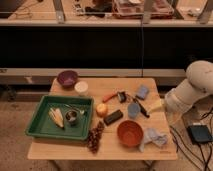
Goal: Place sponge in paper cup
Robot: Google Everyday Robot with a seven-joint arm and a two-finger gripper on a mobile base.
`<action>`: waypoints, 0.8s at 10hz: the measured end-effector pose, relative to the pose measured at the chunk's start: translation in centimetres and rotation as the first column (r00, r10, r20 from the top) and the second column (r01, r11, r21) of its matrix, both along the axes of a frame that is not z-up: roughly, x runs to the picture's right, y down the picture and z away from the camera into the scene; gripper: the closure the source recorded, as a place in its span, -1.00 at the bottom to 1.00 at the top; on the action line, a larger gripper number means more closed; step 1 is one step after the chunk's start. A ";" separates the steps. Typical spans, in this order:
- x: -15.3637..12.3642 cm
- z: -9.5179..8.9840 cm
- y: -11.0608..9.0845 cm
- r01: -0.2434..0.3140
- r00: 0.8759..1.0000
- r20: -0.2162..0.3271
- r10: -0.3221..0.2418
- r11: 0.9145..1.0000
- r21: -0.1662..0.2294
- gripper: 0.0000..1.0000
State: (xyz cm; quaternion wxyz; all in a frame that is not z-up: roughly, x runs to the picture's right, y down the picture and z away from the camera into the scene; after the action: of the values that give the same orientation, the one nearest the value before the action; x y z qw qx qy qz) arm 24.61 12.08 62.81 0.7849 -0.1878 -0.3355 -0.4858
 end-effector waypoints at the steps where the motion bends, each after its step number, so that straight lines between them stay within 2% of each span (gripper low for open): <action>1: 0.0 0.0 0.0 0.000 1.000 0.000 0.000 1.000 0.000 -0.30; 8: 0.0 0.0 0.0 0.000 1.000 0.000 0.000 1.000 0.000 -0.30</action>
State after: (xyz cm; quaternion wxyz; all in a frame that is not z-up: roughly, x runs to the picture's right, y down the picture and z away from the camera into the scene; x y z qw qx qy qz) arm 24.63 12.11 62.80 0.7850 -0.1880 -0.3355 -0.4856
